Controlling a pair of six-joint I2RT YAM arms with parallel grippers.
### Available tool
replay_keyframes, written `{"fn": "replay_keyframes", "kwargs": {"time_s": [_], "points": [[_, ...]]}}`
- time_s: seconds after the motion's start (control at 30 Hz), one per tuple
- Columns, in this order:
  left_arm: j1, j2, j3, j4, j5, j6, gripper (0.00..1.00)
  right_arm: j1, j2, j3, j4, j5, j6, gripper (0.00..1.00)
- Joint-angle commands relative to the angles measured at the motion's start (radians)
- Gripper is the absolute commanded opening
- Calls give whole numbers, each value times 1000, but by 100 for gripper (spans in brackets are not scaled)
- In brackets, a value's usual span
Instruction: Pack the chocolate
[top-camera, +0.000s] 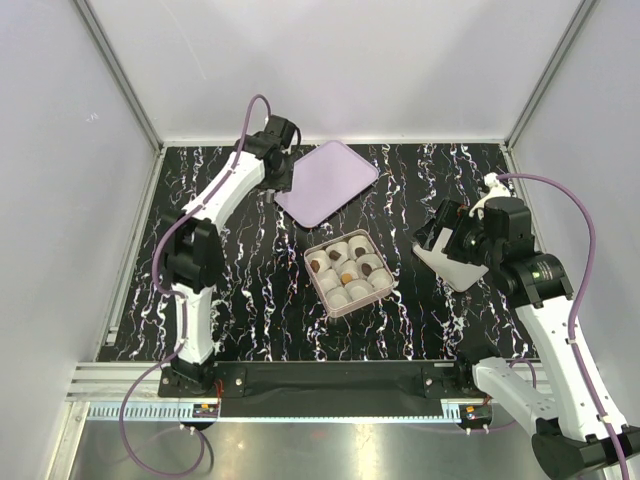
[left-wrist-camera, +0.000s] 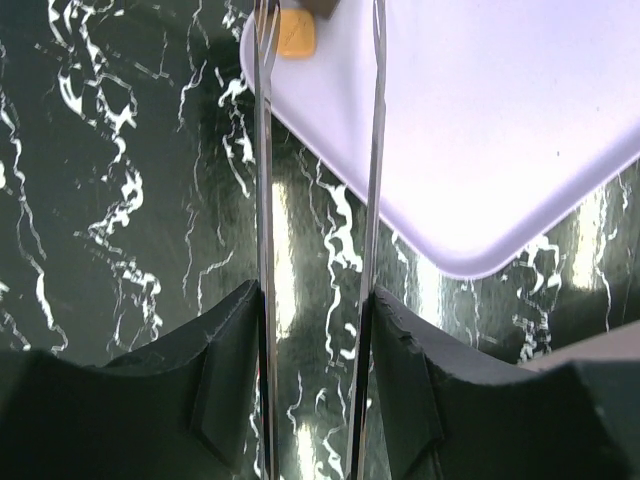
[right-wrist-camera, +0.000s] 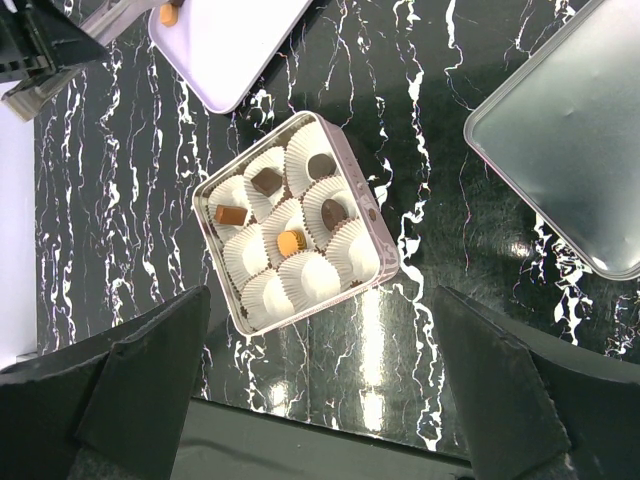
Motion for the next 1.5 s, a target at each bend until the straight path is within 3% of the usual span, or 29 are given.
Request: {"fn": "replay_keyframes", "kwargs": {"time_s": [0.0, 0.73, 1.13, 1.47], "points": [[12, 33, 66, 64, -4, 10, 49, -1, 7, 6, 43, -1, -11, 100], [20, 67, 29, 93, 111, 40, 45, -1, 21, -4, 57, 10, -8, 100], [20, 59, -19, 92, 77, 46, 45, -1, 19, -8, 60, 10, -8, 100], [13, 28, 0, 76, 97, 50, 35, -1, 15, -2, 52, 11, -7, 100]]}}
